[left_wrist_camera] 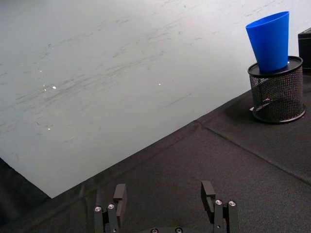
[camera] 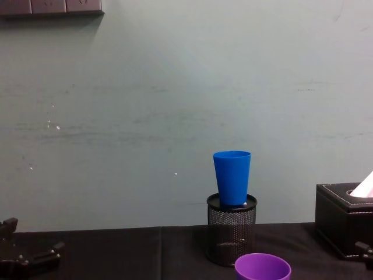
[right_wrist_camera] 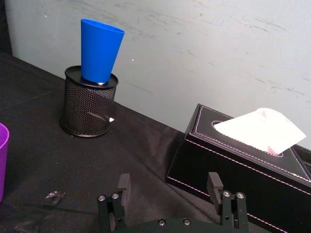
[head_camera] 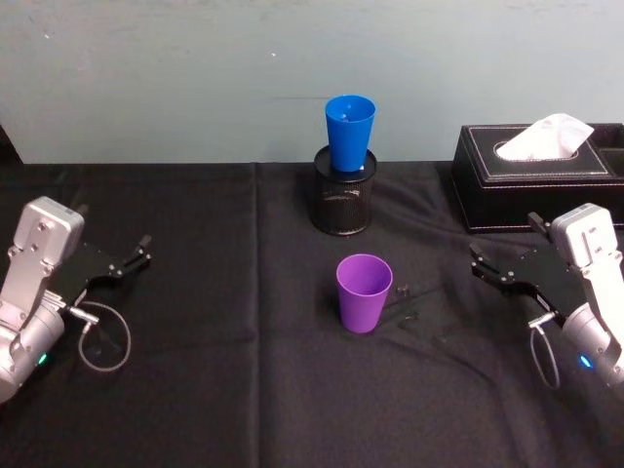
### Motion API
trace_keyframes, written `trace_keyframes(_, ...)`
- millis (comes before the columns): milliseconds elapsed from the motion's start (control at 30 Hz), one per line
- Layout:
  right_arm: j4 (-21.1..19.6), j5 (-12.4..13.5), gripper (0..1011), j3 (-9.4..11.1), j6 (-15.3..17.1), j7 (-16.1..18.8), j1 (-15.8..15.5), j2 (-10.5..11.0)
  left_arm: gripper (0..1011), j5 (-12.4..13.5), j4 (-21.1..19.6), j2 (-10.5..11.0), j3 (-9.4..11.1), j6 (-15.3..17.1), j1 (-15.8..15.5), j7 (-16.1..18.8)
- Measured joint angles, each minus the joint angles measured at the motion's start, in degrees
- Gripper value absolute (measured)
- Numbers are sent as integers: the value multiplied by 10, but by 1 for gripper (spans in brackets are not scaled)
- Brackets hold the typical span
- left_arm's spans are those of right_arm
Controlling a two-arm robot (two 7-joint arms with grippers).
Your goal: Pick up one cup with a gripper and tap it against the other cup.
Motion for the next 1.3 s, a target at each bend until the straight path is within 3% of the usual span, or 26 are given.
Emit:
trace_keyframes(1133, 0, 0, 1000, 0, 0, 1, 0, 0, 1000, 0, 0, 0, 0, 0, 0, 0)
trace_keyframes(1200, -4, 5, 1000, -1, 0, 19, -2, 3, 1000, 0, 0, 0, 0, 0, 0, 0)
trace_keyframes(1267, -12, 36, 1000, -8, -4, 92, -8, 13, 1000, 0, 0, 0, 0, 0, 0, 0)
trace_keyframes(1300, -14, 44, 1000, -10, -6, 110, -9, 15, 1000, 0, 0, 0, 0, 0, 0, 0)
